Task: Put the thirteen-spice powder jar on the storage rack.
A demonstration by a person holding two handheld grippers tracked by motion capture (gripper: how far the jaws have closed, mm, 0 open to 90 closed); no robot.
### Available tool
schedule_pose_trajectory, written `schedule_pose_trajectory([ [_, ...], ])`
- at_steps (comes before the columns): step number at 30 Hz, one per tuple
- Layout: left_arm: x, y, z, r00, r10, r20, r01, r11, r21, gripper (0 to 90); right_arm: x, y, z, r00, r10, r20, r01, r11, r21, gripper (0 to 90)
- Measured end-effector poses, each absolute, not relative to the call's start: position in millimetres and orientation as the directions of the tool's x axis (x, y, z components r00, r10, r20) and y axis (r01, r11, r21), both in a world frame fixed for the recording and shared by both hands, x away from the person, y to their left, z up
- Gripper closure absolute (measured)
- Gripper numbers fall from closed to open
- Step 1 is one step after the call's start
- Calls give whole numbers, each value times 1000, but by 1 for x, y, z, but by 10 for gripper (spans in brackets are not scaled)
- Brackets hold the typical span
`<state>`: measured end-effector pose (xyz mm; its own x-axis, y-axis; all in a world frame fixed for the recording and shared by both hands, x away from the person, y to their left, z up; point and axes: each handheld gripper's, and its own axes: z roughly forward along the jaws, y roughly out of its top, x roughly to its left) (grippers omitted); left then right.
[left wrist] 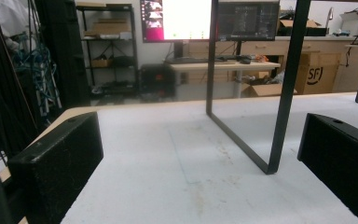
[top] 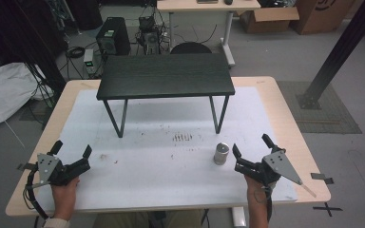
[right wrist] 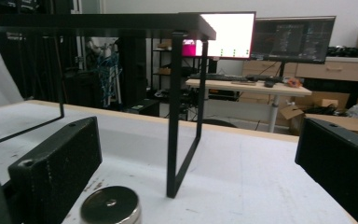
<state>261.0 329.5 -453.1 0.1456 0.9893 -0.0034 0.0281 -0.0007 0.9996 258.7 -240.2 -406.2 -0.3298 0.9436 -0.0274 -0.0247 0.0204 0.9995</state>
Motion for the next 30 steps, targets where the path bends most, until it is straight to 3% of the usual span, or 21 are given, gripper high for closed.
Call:
schedule_pose_trajectory([
  [30, 261, 330, -453, 145, 989, -7, 26, 3, 1000, 2, 273, -196, -431, -457, 889, -5, 190, 104, 976, 14],
])
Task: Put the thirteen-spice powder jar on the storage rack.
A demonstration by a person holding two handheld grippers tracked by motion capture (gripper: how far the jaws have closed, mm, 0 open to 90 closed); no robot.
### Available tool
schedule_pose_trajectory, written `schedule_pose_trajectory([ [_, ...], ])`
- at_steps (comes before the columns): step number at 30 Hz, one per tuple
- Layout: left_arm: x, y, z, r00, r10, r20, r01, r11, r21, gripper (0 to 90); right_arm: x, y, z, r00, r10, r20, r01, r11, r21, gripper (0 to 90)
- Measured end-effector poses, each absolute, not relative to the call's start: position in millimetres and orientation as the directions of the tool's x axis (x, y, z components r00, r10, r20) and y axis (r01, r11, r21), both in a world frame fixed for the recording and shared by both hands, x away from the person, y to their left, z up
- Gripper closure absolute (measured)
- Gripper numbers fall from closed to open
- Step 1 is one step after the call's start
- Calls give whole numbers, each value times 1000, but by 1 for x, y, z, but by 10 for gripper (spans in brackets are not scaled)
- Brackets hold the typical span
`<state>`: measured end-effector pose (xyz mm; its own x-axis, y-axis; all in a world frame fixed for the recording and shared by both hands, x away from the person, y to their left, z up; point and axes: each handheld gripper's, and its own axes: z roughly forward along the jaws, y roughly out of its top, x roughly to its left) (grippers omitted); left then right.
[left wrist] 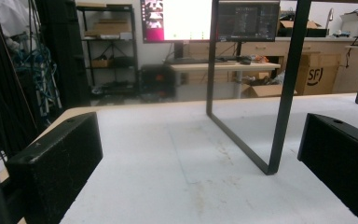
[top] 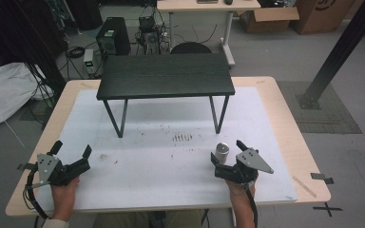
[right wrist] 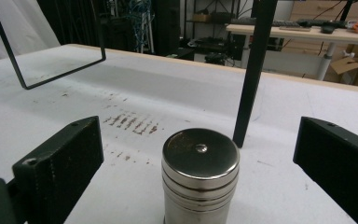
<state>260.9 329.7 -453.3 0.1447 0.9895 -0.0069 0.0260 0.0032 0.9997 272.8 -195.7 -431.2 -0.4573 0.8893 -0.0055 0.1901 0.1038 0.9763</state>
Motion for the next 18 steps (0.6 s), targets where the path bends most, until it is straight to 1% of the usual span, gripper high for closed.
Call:
schedule_pose_trajectory([
  [18, 261, 330, -453, 144, 990, -9, 24, 5, 1000, 2, 287, -191, -446, -439, 896, 61, 294, 80, 952, 44],
])
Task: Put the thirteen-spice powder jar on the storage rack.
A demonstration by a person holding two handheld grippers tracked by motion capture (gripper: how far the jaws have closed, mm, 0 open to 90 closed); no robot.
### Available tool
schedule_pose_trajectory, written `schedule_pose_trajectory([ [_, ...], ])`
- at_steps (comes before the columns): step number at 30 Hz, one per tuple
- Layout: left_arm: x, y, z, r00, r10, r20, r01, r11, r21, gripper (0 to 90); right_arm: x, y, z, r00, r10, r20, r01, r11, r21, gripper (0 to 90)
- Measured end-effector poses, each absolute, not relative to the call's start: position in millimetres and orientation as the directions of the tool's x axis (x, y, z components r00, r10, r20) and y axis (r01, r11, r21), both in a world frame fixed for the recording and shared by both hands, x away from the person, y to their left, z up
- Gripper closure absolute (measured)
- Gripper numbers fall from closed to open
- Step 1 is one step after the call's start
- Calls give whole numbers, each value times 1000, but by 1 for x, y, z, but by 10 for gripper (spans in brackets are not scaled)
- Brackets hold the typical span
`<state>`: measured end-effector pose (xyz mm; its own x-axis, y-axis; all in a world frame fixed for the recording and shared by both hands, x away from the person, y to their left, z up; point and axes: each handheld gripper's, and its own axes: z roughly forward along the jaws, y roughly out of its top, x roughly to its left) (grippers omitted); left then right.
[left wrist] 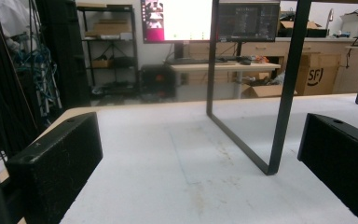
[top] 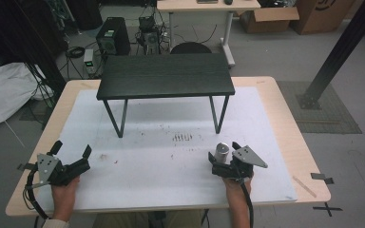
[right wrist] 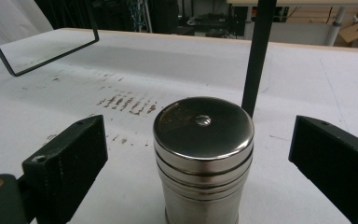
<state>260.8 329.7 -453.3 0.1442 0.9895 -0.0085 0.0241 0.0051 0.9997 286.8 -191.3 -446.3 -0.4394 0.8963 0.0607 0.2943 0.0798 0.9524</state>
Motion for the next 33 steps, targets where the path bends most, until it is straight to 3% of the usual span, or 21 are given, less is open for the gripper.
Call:
schedule_pose_trajectory([
  [9, 261, 330, -453, 144, 989, -9, 23, 5, 1000, 2, 290, -192, -447, -429, 899, 81, 329, 72, 941, 121],
  [33, 261, 330, -453, 145, 989, -7, 24, 3, 1000, 2, 287, -193, -447, -437, 896, 81, 301, 61, 952, 467],
])
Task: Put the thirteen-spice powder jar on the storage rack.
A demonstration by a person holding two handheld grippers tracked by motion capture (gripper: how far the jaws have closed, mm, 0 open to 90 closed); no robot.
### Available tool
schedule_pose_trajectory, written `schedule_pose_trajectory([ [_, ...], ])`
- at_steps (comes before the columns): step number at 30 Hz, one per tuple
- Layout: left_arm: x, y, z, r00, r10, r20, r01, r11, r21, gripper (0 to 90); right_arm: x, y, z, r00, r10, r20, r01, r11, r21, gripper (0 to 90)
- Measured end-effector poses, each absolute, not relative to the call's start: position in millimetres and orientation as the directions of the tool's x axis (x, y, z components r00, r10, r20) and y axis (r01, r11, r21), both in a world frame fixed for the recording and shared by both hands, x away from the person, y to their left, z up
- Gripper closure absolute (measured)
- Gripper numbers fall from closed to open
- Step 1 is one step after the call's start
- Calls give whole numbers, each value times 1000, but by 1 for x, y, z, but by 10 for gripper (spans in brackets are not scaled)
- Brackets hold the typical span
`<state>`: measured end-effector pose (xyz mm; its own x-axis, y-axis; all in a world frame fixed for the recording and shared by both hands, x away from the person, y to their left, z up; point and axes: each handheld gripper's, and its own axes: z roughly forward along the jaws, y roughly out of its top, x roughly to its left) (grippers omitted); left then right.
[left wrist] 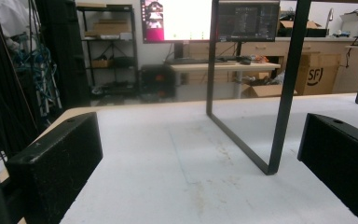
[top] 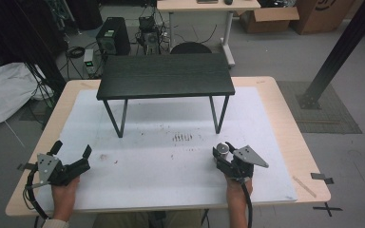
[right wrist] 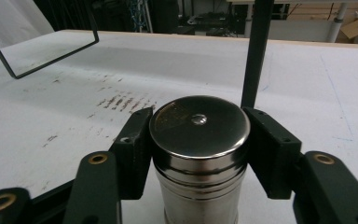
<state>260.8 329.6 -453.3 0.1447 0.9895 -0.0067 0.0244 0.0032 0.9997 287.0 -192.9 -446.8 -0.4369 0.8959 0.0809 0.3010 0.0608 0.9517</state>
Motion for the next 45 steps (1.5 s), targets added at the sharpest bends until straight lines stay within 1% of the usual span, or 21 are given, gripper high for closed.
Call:
schedule_pose_trajectory([
  [1, 261, 330, -453, 145, 989, -7, 24, 3, 1000, 2, 287, -193, -447, -438, 895, 82, 300, 59, 952, 481],
  [6, 261, 330, -453, 145, 989, -7, 24, 4, 1000, 2, 287, -192, -447, -438, 896, 73, 297, 67, 953, 483],
  [12, 261, 330, -453, 145, 989, -7, 24, 4, 1000, 2, 285, -195, -447, -439, 894, 91, 286, 44, 957, 485],
  [27, 261, 329, -453, 145, 989, -6, 25, 2, 1000, 2, 275, -203, -440, -435, 895, 100, 224, 0, 975, 487],
  [45, 261, 329, -453, 145, 989, -6, 24, 2, 1000, 2, 272, -203, -400, -460, 885, 72, 105, -27, 994, 487],
])
